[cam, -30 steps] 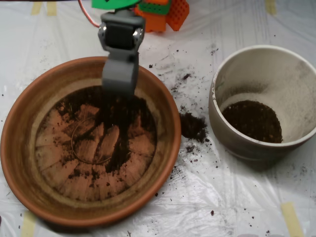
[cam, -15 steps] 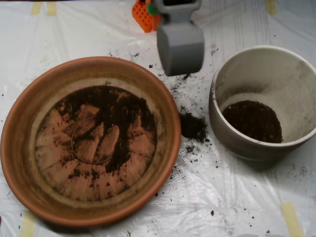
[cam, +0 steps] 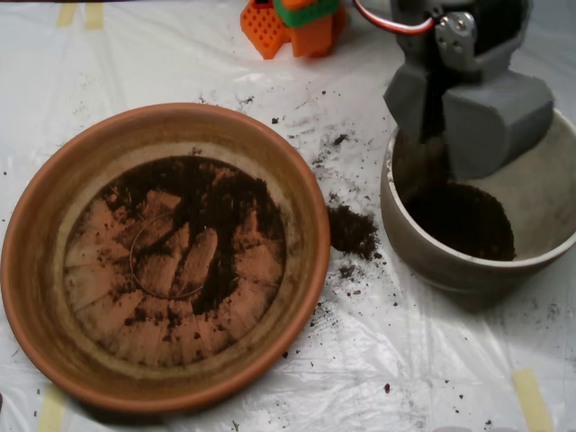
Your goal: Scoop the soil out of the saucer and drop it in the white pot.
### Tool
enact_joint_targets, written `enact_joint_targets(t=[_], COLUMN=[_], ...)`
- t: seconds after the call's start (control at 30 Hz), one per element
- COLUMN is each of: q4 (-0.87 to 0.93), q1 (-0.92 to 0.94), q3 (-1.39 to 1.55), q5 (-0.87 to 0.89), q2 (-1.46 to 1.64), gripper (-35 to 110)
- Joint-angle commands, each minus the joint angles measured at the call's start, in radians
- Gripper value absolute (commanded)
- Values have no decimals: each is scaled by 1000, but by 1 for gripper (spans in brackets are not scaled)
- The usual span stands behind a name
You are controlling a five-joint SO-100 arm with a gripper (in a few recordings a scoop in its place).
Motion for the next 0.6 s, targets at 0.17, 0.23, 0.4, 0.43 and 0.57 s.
enact_joint_targets(t=[0.17, 0.23, 0.4, 0.43, 0.57], q4=[-12, -21, -11, 8, 12], q1=[-8, 17, 179, 224, 403], q3=[-11, -5, -23, -44, 28], q5=[-2, 21, 100, 120, 163], q2=[58, 71, 121, 120, 156], gripper=[36, 36, 38, 39, 39])
